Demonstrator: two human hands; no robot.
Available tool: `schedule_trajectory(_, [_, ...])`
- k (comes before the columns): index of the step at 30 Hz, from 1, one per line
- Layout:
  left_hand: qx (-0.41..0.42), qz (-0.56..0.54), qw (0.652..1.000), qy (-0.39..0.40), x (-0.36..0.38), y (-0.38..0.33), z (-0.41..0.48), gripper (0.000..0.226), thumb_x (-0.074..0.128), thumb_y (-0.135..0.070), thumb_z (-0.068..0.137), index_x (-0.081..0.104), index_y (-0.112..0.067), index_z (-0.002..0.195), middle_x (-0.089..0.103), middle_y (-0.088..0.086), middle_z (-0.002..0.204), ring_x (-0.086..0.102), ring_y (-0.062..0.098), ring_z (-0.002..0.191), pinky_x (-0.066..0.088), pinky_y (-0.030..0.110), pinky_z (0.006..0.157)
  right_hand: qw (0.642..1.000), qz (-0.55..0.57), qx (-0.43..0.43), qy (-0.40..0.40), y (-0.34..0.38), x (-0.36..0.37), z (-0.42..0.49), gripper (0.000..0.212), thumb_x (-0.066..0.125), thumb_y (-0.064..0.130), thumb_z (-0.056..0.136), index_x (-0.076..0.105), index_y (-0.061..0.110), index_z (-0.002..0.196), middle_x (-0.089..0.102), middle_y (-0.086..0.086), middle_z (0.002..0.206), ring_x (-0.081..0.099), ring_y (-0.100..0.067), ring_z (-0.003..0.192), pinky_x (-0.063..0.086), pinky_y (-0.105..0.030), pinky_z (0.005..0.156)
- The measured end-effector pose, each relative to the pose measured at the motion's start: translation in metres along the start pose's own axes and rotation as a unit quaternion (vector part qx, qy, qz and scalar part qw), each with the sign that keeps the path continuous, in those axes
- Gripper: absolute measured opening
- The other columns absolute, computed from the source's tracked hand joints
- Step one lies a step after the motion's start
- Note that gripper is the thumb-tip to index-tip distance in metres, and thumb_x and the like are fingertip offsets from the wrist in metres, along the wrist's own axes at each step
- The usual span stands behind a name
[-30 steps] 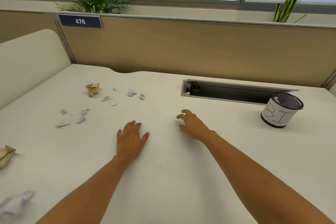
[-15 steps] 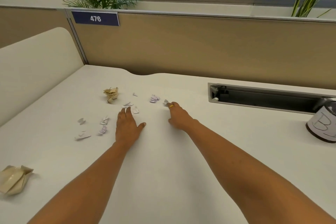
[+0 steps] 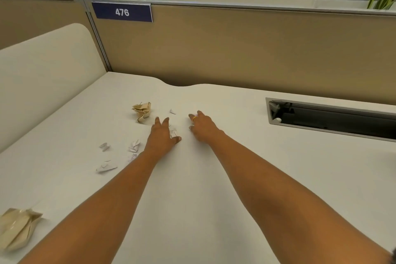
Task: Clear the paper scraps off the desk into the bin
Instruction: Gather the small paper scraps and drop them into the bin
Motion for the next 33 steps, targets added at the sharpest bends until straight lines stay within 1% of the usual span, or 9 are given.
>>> schedule_trajectory(3, [0.037, 0.036, 0.999, -0.007, 0.002, 0.000, -0.003, 0.054, 0.054, -0.023, 0.090, 0.035, -0.011, 0.139, 0.019, 0.020, 0.152, 0.028, 0.033, 0.137, 0.030, 0.040, 0.107, 0.998, -0.052, -0.027, -0.027, 0.003, 0.006, -0.007, 0.040, 0.034, 0.007, 0.098, 0.038, 0.007, 0.139, 0.035, -0.015, 0.146, 0.036, -0.033, 0.132, 0.038, -0.037, 0.106])
schedule_trajectory(5, [0.065, 0.070, 0.995, -0.023, 0.003, -0.003, -0.009, 0.039, 0.048, -0.018, 0.093, 0.046, -0.010, 0.131, 0.036, 0.016, 0.146, 0.039, 0.032, 0.128, 0.035, 0.040, 0.100, 0.996, -0.049, -0.033, -0.067, 0.002, 0.007, -0.016, 0.038, 0.034, 0.000, 0.096, 0.044, 0.006, 0.132, 0.047, -0.015, 0.134, 0.044, -0.032, 0.121, 0.044, -0.035, 0.095])
schedule_trajectory(8, [0.079, 0.068, 0.993, -0.063, 0.001, -0.008, -0.018, 0.030, 0.047, -0.010, 0.092, 0.058, -0.009, 0.120, 0.056, 0.014, 0.130, 0.053, 0.032, 0.116, 0.041, 0.038, 0.092, 0.993, -0.055, -0.046, -0.095, 0.001, 0.008, -0.031, 0.040, 0.034, -0.009, 0.090, 0.051, 0.004, 0.124, 0.054, -0.014, 0.121, 0.046, -0.031, 0.115, 0.046, -0.034, 0.084])
schedule_trajectory(13, [0.062, 0.103, 0.990, -0.072, 0.003, -0.022, -0.035, 0.024, 0.048, -0.007, 0.090, 0.068, -0.006, 0.102, 0.068, 0.019, 0.106, 0.060, 0.035, 0.098, 0.047, 0.036, 0.081, 0.992, -0.044, -0.037, -0.109, -0.004, 0.009, -0.059, 0.033, 0.038, -0.015, 0.084, 0.057, 0.000, 0.106, 0.056, -0.015, 0.101, 0.046, -0.031, 0.107, 0.038, -0.032, 0.068])
schedule_trajectory(18, [0.076, 0.149, 0.985, -0.031, 0.010, -0.043, -0.057, 0.023, 0.049, -0.001, 0.087, 0.069, -0.007, 0.097, 0.068, 0.016, 0.100, 0.062, 0.031, 0.091, 0.048, 0.032, 0.078, 0.994, 0.001, -0.002, -0.107, -0.015, 0.008, -0.092, 0.025, 0.038, -0.014, 0.086, 0.059, -0.002, 0.093, 0.046, -0.011, 0.086, 0.045, -0.030, 0.102, 0.046, -0.036, 0.076])
schedule_trajectory(20, [0.085, 0.167, 0.982, -0.014, 0.014, -0.051, -0.068, 0.024, 0.047, 0.002, 0.086, 0.067, -0.010, 0.092, 0.065, 0.015, 0.095, 0.060, 0.029, 0.086, 0.046, 0.031, 0.076, 0.994, 0.009, 0.010, -0.105, -0.022, 0.008, -0.104, 0.024, 0.039, -0.014, 0.086, 0.058, 0.000, 0.089, 0.051, -0.014, 0.089, 0.044, -0.029, 0.099, 0.046, -0.036, 0.075])
schedule_trajectory(23, [0.100, 0.161, 0.982, -0.005, 0.021, -0.065, -0.083, 0.027, 0.046, 0.005, 0.085, 0.066, -0.003, 0.101, 0.066, 0.017, 0.103, 0.062, 0.031, 0.094, 0.049, 0.034, 0.083, 0.995, 0.024, 0.019, -0.099, -0.032, 0.008, -0.123, 0.031, 0.039, -0.012, 0.086, 0.063, -0.003, 0.104, 0.062, -0.018, 0.107, 0.048, -0.032, 0.106, 0.049, -0.039, 0.086])
schedule_trajectory(26, [0.104, 0.148, 0.984, 0.009, 0.026, -0.080, -0.102, 0.025, 0.049, 0.002, 0.084, 0.067, -0.003, 0.100, 0.067, 0.018, 0.103, 0.062, 0.033, 0.095, 0.051, 0.035, 0.085, 0.994, 0.043, 0.022, -0.094, -0.045, 0.008, -0.143, 0.031, 0.041, -0.008, 0.087, 0.063, -0.003, 0.109, 0.064, -0.018, 0.113, 0.050, -0.032, 0.110, 0.048, -0.041, 0.092])
schedule_trajectory(33, [0.082, 0.024, 0.996, -0.016, 0.032, -0.105, -0.147, 0.019, 0.055, -0.001, 0.079, 0.071, -0.003, 0.089, 0.073, 0.014, 0.095, 0.063, 0.028, 0.091, 0.046, 0.029, 0.078, 0.995, 0.073, 0.008, -0.072, -0.087, 0.006, -0.201, 0.041, 0.039, -0.005, 0.090, 0.054, 0.007, 0.126, 0.057, -0.019, 0.122, 0.051, -0.030, 0.116, 0.045, -0.033, 0.092])
Point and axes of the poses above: each hand's wrist, its own z-axis towards the middle knuckle, its own x-axis out of the palm, y = z × x, the point moved 3 cm from there along z, towards the middle knuckle
